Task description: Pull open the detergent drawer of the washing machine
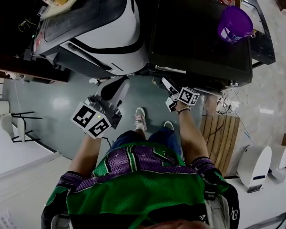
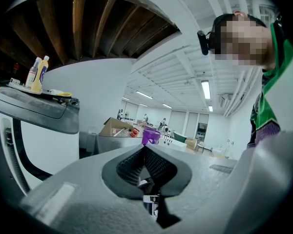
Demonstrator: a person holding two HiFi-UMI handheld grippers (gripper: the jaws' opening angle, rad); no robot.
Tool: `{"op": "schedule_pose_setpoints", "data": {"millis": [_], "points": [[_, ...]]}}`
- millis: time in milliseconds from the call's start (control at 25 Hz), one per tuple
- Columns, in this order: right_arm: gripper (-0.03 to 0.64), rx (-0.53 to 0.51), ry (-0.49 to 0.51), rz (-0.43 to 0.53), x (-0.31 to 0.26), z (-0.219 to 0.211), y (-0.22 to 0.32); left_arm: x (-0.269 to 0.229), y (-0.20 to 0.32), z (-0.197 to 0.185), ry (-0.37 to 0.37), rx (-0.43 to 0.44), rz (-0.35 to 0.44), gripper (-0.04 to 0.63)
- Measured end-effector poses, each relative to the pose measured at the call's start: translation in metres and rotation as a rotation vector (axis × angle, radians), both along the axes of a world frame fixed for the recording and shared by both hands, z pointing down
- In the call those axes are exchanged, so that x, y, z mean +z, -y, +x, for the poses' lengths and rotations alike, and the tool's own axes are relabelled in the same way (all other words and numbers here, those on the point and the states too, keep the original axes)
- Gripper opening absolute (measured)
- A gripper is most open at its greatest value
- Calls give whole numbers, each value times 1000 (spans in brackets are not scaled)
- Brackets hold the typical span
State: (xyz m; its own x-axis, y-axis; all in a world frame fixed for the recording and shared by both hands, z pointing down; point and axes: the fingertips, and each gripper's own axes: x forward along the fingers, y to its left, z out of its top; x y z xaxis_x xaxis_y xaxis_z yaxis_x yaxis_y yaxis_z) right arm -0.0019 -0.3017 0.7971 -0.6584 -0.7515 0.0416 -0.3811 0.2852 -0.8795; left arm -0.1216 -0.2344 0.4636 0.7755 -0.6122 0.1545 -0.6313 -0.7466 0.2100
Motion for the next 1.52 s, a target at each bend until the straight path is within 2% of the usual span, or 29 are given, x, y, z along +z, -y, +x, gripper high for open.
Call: {"op": "schedule_pose_setpoints", "data": {"millis": [160,280,600,840,1520], "points": [[391,26,85,-41,-17,-3,3,-2,-3,6,-13,-2,3,18],[441,61,146,-92,-22,-1,8,-2,-6,13,-21,1,4,17],[458,187,350,-236,-22,14,17,-6,-15,21,-41,-13,5,18],[454,157,353,-270,-19,13,13,-11,-20,22,-56,-47,18,18],[453,26,336,-307,-18,-3,-43,-12,-51,24,-105,-142,42,17]]}}
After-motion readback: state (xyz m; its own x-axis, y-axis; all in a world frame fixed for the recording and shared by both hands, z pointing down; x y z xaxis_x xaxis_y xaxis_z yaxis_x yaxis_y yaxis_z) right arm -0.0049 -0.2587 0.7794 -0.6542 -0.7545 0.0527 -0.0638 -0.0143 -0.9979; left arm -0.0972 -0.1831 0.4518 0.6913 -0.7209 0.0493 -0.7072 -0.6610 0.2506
